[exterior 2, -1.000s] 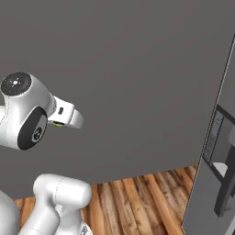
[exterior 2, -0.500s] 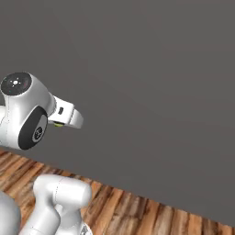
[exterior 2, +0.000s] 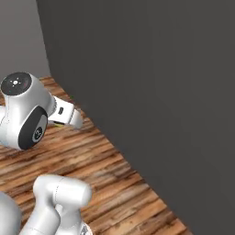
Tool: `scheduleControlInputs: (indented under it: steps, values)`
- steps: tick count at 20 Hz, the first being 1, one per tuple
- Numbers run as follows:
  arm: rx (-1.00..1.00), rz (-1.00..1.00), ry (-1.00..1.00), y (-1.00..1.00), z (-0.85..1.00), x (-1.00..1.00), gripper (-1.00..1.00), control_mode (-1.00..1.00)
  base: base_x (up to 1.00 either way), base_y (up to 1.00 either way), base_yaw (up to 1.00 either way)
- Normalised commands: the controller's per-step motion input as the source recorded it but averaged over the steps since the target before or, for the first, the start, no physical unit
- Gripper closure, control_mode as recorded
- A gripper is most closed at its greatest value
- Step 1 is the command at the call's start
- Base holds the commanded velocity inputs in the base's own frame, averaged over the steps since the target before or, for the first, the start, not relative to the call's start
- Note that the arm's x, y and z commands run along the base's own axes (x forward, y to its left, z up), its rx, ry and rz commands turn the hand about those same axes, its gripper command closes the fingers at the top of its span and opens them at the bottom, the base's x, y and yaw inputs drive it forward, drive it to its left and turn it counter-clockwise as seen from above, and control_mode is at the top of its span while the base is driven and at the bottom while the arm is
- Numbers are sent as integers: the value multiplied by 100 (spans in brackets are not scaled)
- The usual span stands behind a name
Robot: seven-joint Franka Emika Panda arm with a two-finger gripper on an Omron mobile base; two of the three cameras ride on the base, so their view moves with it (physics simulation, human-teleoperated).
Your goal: Take the lemon wedge from the fridge and place it on the plate with fish on the dining counter.
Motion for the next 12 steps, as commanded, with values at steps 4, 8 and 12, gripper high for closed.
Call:
scheduleControlInputs:
  steps: [4,8,12]
  values:
    - [0,0,0,0,0,0,100,100,0,25,97]
    - [0,0,0,0,0,0,100,100,0,26,97]
    - [0,0,0,0,0,0,100,100,0,27,95]
